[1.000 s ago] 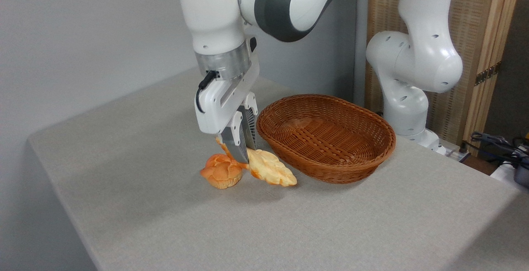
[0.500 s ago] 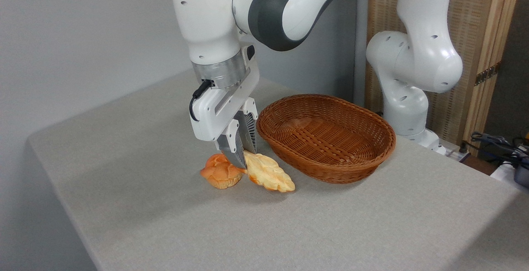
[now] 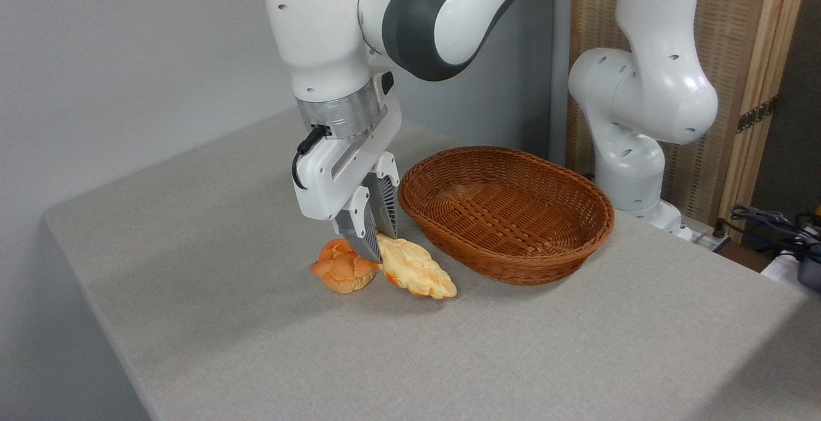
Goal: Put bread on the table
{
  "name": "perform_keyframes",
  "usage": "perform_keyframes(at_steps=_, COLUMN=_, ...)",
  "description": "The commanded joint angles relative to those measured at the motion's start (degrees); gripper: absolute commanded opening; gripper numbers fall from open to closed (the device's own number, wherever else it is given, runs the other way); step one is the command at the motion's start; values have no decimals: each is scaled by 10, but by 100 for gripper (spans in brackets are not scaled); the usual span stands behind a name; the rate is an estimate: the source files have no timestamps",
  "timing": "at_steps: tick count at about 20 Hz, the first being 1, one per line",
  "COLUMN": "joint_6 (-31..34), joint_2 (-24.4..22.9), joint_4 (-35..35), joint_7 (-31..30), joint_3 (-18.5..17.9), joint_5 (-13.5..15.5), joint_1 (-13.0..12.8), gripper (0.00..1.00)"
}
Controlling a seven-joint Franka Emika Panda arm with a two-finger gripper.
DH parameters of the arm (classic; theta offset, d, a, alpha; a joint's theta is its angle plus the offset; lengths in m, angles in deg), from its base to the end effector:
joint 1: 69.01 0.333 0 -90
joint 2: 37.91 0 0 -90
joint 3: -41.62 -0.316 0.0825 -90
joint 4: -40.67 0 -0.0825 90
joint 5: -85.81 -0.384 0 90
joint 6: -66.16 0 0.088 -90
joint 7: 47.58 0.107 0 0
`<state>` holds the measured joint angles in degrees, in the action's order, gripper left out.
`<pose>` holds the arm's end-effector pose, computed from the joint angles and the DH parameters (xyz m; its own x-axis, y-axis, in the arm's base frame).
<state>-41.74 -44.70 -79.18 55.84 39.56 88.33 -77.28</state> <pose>0.5050 -0.0578 0.4676 -0.3188 -0.9456 0.0644 -0.9431 0.3232 0.0775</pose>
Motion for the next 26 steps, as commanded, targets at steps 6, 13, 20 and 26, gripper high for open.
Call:
perform_keyframes(at_steps=6, joint_6=-2, joint_2=6, joint_4=8, joint_7=6, joint_3=-4, joint_5=-1, joint_1=-3, gripper=100)
perform_keyframes(at_steps=13, joint_6=-2, joint_2=4, joint_4=9, joint_7=3, joint_3=-7, joint_5=0, joint_1=-3, gripper=100)
perform_keyframes(at_steps=20, joint_6=-2, joint_2=0, joint_4=53, joint_7=-136, joint_3=-10, joint_5=0, joint_1=0, gripper=100)
perform_keyframes(at_steps=26, joint_6=7, joint_2=-2, joint_4=73, joint_7=-395, joint_3=-13, joint_5=2, joint_1=1, gripper=100)
